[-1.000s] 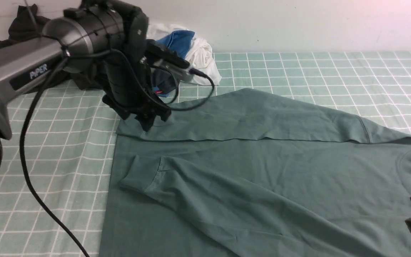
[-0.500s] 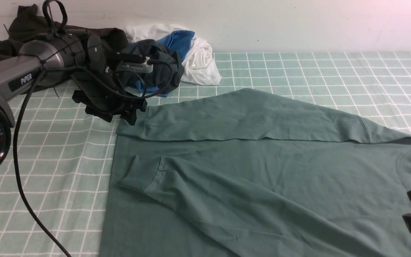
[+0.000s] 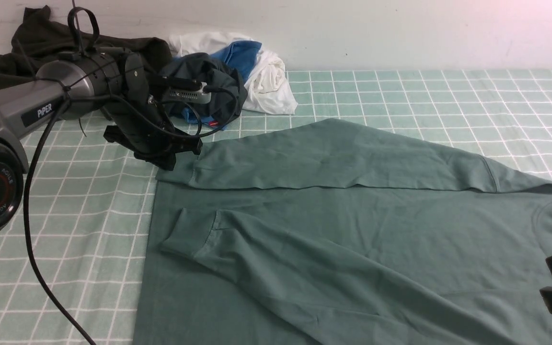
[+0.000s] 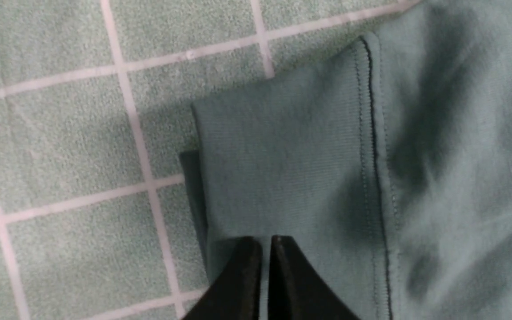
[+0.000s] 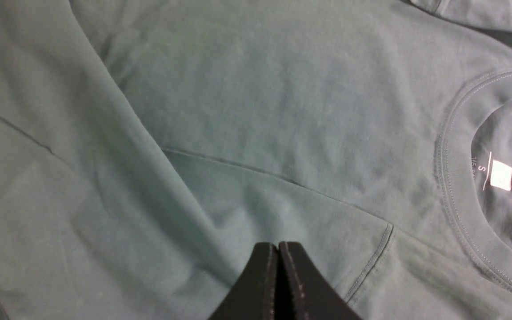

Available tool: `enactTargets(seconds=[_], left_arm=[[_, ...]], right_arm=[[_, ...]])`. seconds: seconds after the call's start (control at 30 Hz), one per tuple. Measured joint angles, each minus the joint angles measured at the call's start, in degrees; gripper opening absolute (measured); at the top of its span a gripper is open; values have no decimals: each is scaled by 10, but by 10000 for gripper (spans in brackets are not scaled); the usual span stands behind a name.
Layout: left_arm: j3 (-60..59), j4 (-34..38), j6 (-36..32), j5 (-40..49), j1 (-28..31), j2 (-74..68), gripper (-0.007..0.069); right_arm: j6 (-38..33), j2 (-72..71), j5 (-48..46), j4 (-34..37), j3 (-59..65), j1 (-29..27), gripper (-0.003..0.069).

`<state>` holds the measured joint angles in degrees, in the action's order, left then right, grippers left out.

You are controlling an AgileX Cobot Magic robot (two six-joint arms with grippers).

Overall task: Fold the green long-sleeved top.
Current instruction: Use the left arm to clamp the cuff farthest from it

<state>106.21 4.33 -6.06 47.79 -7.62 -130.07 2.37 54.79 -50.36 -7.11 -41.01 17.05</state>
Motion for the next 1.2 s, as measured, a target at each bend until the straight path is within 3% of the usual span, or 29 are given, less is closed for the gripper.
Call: enactTargets(seconds=[0.33,0.5,0.53,0.63,0.77,0.87,1.0,1.13,1.2], left_arm=[[0,-43,-6,8,0,0,15],[1,-54,10,18,0,1,119],[1,-50,14,20,0,0,202],[1,-37,15,23,0,-4,315],[1,-19,16,32,0,-9,395],[1,-16,16,34,0,-9,383],[1,-13,16,36,0,-9,292],[1,-7,15,41,0,-9,100],[1,-6,14,41,0,-8,48]], right_arm=[[0,0,-4,2,0,0,-14],[0,0,-6,2,1,0,-14],[0,0,-6,3,1,0,-14],[0,0,-7,4,1,0,-14],[0,0,-9,4,1,0,-14],[0,0,-11,4,1,0,-14],[0,0,-15,4,1,0,-14],[0,0,-19,4,1,0,-14],[0,0,-21,4,1,0,-14]])
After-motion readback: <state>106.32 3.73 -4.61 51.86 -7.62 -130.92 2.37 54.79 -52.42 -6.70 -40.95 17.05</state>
